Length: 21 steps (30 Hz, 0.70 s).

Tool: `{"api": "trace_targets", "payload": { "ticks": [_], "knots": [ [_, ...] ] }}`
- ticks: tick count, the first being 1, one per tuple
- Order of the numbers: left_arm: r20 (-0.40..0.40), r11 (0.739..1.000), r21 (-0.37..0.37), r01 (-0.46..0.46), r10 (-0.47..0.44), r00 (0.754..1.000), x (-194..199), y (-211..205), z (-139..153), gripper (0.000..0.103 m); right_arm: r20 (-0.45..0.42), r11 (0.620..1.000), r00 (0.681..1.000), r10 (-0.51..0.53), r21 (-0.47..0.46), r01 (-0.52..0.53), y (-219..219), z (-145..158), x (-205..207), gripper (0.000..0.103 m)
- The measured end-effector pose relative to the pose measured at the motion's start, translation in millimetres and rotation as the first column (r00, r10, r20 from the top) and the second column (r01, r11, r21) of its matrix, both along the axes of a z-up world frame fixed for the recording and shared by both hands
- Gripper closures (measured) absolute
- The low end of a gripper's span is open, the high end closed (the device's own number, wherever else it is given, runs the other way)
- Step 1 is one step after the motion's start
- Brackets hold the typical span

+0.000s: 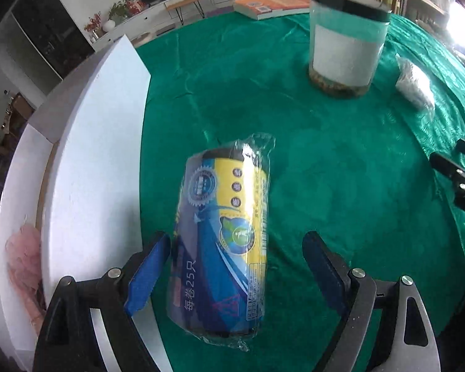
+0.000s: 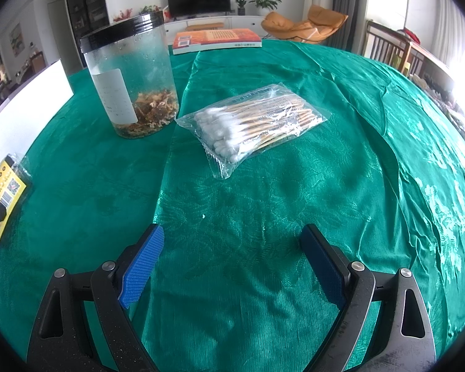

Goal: Organize soft objects

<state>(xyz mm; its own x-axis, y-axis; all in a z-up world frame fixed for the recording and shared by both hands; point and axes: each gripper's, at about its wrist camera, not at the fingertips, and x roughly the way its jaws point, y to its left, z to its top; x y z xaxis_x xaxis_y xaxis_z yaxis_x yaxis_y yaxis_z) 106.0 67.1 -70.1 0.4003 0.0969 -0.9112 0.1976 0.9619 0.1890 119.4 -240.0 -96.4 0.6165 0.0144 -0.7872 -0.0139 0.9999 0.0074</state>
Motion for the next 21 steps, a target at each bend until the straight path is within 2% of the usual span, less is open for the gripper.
{"api": "trace_targets", "payload": {
  "ticks": [1,3,4,5,6,7,9,11,12,14,15,17,19,21],
  "knots": [
    [-0.013,1.0,0.006,-0.012,0.012,1.0,0,2,-6,0.018,0.0,1.0,1.0,0.0,-0.001,0.0,0,0,0,0.011],
    [0.014,0.999,0.027,-0.047,0.046,0.999,-3,7,-8,0.046,0.0,1.0,1.0,0.0,0.002,0.0,1,0,0,0.011],
    [0.018,0.998,-0.015,-0.055,0.055,0.998,-2,11,-5,0.05,0.001,1.0,1.0,0.0,0.003,0.0,1,0,0,0.011],
    [0.005,0.992,-0.102,-0.073,0.074,0.997,1,17,-2,0.05,0.001,1.0,1.0,0.0,0.002,0.0,1,0,0,0.011],
    [0.002,0.974,-0.205,-0.099,0.101,0.995,6,23,2,0.05,0.0,1.0,1.0,0.0,-0.001,0.0,1,0,0,0.011],
    [0.014,0.956,-0.268,-0.116,0.125,0.992,12,25,6,0.05,-0.001,1.0,1.0,0.0,-0.002,0.0,1,0,0,0.011],
    [0.061,0.94,-0.309,-0.147,0.174,0.983,23,20,10,0.05,-0.001,1.0,1.0,0.001,-0.004,-0.001,1,0,0,0.011],
    [0.062,0.921,-0.355,-0.162,0.196,0.979,36,11,4,0.047,-0.001,1.0,1.0,0.002,-0.001,-0.002,1,0,0,0.011],
    [0.049,0.923,-0.348,-0.166,0.194,0.98,41,6,-2,0.046,0.0,1.0,1.0,0.002,0.001,-0.002,2,0,0,0.011],
    [0.04,0.942,-0.293,-0.165,0.185,0.982,48,-5,-16,0.031,0.001,1.0,1.0,0.003,0.005,-0.003,2,0,0,0.011],
    [0.061,0.95,-0.275,-0.15,0.173,0.983,48,-9,-22,0.026,0.002,1.0,1.0,0.003,0.008,-0.003,-1,1,0,0.011],
    [0.096,0.967,-0.21,-0.143,0.166,0.981,48,-17,-27,0.01,0.002,1.0,1.0,0.003,0.009,-0.003,-1,0,0,0.011],
    [0.132,0.965,-0.219,-0.145,0.177,0.975,47,-17,-30,0.002,0.002,1.0,1.0,0.003,0.006,-0.003,-1,0,0,0.011],
    [0.166,0.964,-0.225,-0.14,0.179,0.97,44,-15,-31,0.0,0.001,1.0,1.0,0.004,0.004,-0.004,-1,0,0,0.011]
  ]
}}
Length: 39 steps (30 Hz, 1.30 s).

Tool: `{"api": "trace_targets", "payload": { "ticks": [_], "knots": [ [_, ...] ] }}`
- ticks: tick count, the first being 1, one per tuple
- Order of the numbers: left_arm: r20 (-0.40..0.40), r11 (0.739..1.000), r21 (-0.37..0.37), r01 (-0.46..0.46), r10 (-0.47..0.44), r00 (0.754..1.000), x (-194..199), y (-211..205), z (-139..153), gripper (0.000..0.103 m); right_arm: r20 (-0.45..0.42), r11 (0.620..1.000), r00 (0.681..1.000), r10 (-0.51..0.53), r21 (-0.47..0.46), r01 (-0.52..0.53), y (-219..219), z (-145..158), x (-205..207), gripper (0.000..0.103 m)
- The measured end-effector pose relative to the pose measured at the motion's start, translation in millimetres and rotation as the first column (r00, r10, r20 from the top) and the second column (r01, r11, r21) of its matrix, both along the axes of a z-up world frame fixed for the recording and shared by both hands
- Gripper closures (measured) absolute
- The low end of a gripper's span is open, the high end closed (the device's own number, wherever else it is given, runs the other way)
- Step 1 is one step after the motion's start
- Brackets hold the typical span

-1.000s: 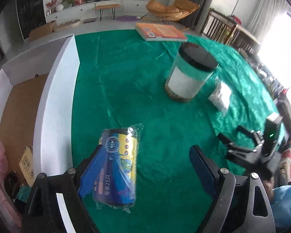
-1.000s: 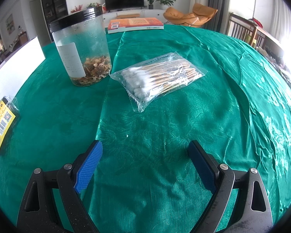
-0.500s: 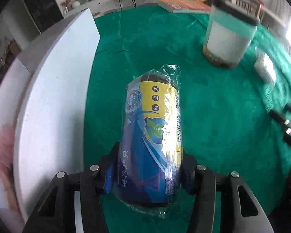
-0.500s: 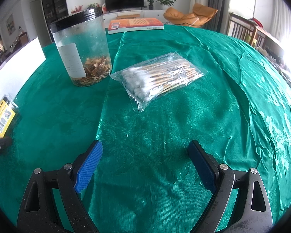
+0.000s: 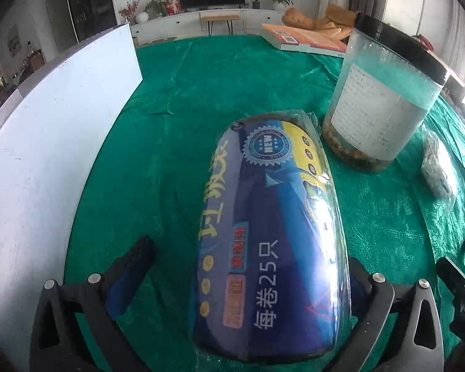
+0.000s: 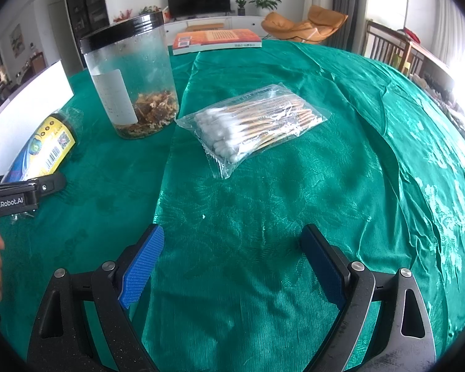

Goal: Organize soft objects

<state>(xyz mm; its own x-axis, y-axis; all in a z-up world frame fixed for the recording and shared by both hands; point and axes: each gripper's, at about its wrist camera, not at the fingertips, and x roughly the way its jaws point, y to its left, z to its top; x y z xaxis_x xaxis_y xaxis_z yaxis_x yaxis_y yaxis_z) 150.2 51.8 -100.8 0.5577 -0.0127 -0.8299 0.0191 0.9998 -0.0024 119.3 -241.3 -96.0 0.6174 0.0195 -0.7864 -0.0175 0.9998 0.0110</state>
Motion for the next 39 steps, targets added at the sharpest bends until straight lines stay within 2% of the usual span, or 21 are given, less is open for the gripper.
{"api": "trace_targets", "payload": {
  "ticks": [5,39],
  "knots": [
    [0.024,1.0,-0.002,-0.002,0.002,1.0,-2.1,0.3,0.9,0.0,0.0,1.0,1.0,0.0,0.0,0.0,0.2,-0.2,0.0,0.011],
    [0.025,1.0,-0.002,-0.003,0.003,1.0,-3.8,0.1,1.5,0.0,0.0,1.0,1.0,0.0,-0.001,0.0,0.0,-0.7,-0.1,0.011]
  ]
}}
